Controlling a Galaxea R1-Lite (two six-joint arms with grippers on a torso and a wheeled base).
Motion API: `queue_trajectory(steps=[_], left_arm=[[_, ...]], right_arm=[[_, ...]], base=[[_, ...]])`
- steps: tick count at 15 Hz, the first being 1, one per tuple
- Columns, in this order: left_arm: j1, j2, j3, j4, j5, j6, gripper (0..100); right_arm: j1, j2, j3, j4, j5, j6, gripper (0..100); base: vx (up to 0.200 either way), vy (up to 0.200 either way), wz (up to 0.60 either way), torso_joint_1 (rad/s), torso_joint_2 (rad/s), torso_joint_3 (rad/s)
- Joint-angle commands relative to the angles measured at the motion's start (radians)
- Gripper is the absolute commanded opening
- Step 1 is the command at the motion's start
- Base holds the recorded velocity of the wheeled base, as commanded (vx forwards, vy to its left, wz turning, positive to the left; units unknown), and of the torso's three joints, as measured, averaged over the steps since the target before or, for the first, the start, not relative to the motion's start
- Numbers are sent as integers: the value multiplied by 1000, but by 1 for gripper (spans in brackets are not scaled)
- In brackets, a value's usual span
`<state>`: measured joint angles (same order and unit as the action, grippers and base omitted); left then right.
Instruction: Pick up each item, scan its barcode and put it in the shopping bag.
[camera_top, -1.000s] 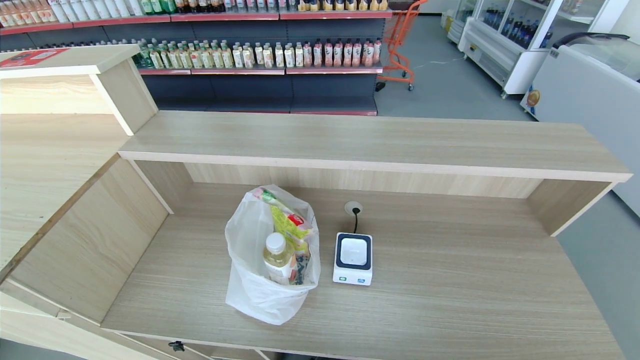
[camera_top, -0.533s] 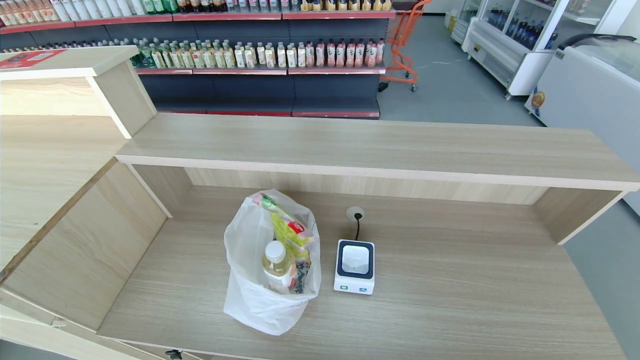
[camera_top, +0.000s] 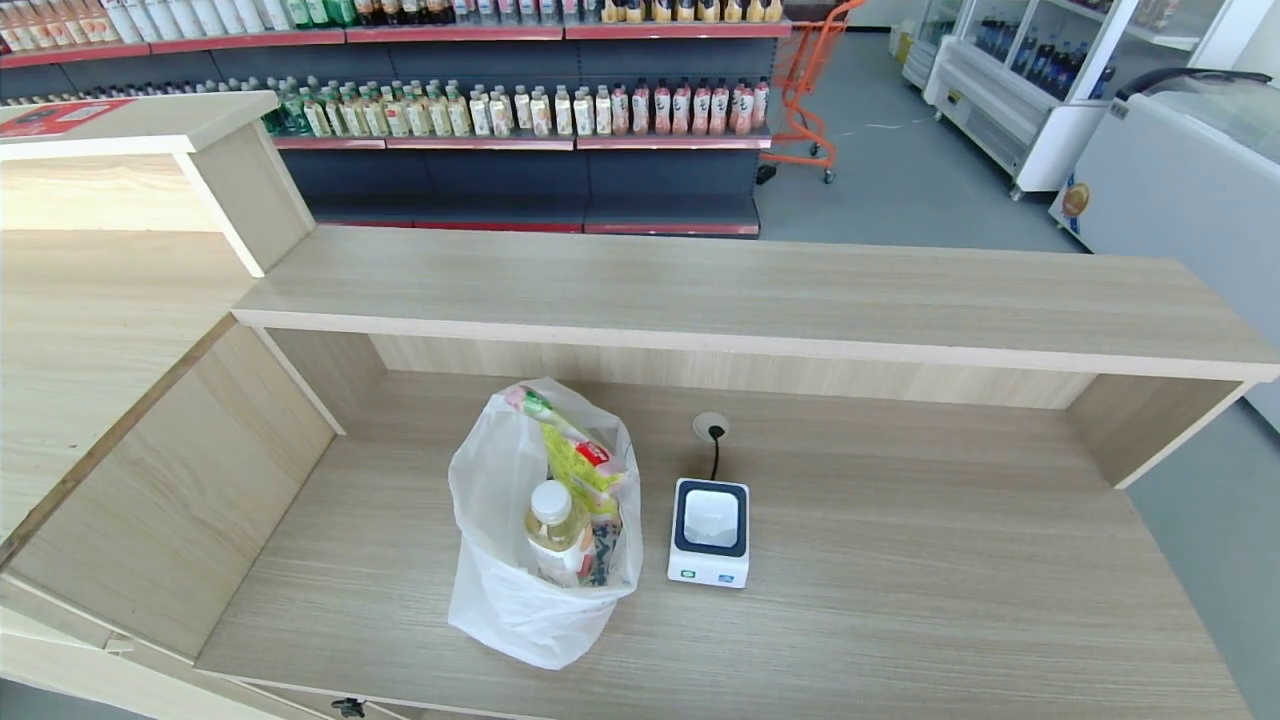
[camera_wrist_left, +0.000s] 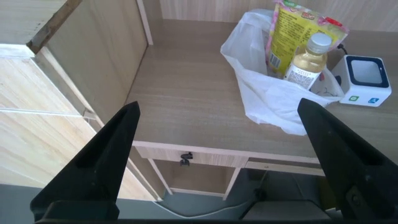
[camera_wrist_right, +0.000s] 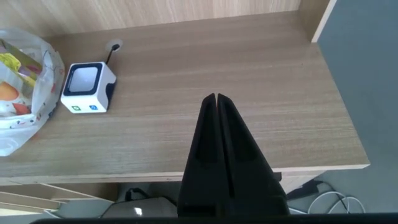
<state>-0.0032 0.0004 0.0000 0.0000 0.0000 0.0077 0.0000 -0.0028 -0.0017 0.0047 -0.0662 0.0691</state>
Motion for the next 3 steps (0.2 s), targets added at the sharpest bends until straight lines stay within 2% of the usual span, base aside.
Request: queue_trajectory(steps=[1, 3], left_arm=[[0, 0, 0, 0, 0, 0, 100], [0, 0, 0, 0, 0, 0, 100]], right_arm=[[0, 3, 0, 0, 0, -3, 0], [0, 3, 0, 1, 0, -2, 0]], base=[[0, 0, 0, 0, 0, 0], [0, 0, 0, 0, 0, 0]])
